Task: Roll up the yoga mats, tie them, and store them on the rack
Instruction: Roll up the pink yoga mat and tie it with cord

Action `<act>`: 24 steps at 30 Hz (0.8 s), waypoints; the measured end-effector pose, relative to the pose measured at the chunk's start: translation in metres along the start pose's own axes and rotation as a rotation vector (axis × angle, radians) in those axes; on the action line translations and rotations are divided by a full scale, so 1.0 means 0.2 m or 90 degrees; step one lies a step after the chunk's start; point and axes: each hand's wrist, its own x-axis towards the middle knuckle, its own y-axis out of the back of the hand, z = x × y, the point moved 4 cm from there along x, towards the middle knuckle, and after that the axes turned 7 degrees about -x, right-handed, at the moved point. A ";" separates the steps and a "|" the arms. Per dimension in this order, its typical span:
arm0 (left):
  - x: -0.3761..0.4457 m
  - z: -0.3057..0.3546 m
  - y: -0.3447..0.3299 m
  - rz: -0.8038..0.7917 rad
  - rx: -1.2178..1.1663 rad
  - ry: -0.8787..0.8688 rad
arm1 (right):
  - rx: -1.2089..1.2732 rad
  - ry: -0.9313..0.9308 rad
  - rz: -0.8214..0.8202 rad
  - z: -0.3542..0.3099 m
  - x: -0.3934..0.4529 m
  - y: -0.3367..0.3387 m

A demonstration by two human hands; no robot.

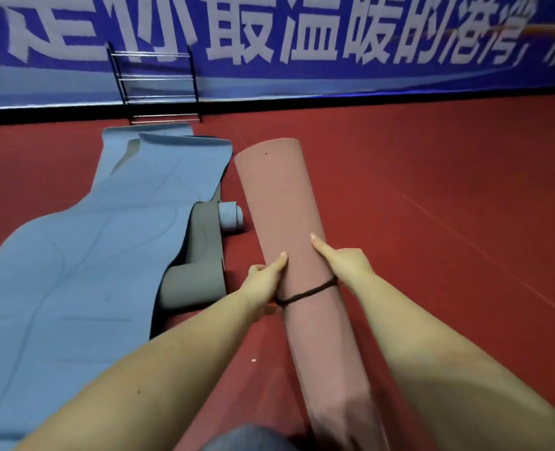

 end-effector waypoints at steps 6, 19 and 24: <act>0.28 -0.40 -0.25 -0.058 0.079 0.131 | -0.086 -0.148 -0.010 0.49 0.23 -0.03; 0.64 -1.05 -0.29 -0.141 0.112 0.197 | -0.178 -0.182 -0.090 1.06 0.53 -0.54; 0.66 -1.07 -0.33 -0.213 0.197 0.146 | -0.194 -0.176 -0.058 1.14 0.51 -0.60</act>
